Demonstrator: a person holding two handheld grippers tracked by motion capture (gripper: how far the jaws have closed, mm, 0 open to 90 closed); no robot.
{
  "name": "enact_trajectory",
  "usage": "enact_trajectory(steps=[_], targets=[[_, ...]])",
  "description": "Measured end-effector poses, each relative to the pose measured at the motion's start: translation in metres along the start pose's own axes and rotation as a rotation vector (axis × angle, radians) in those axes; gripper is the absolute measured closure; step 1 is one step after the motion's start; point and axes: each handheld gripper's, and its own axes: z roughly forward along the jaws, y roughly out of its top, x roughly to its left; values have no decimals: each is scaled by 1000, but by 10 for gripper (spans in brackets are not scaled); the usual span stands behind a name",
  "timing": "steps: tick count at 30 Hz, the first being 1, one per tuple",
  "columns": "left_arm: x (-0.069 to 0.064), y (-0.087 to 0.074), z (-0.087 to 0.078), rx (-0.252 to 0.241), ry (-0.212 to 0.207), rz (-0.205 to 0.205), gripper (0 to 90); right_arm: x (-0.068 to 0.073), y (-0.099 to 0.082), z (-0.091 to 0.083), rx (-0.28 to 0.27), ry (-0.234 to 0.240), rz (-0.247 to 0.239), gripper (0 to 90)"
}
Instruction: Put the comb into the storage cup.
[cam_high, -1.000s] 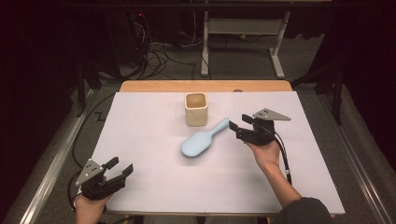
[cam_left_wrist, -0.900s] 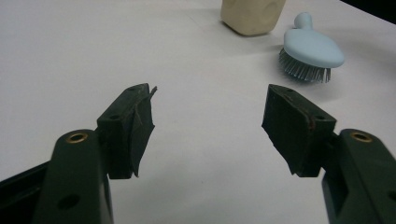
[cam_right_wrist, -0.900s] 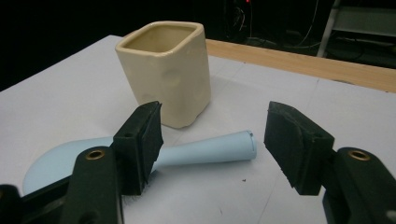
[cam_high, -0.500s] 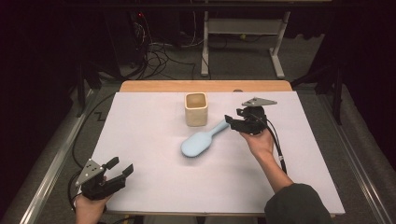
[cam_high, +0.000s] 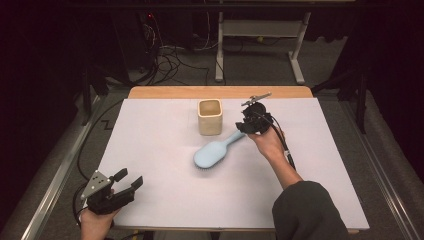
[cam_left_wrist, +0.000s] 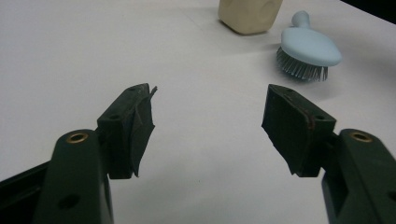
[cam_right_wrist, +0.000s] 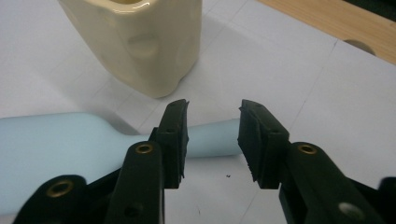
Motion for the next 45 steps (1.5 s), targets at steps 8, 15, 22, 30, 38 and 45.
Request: enact_trajectory(steps=[8,15,22,30,38,45], targets=[[0,0,0,4,-1,5,346,6,13,20,99,-14,-15,795],[0,0,1,7,-4,3,345,6,19,35,178,-13,-12,883],[-1,0,1,8,-7,5,346,5,21,44,208,-32,-14,890],[-1,0,2,8,-8,4,345,6,24,55,240,-40,-15,896],[-1,0,1,8,-10,3,346,9,26,65,277,-41,-26,900],[-1,0,1,8,-10,3,345,10,25,68,309,-31,-20,900]])
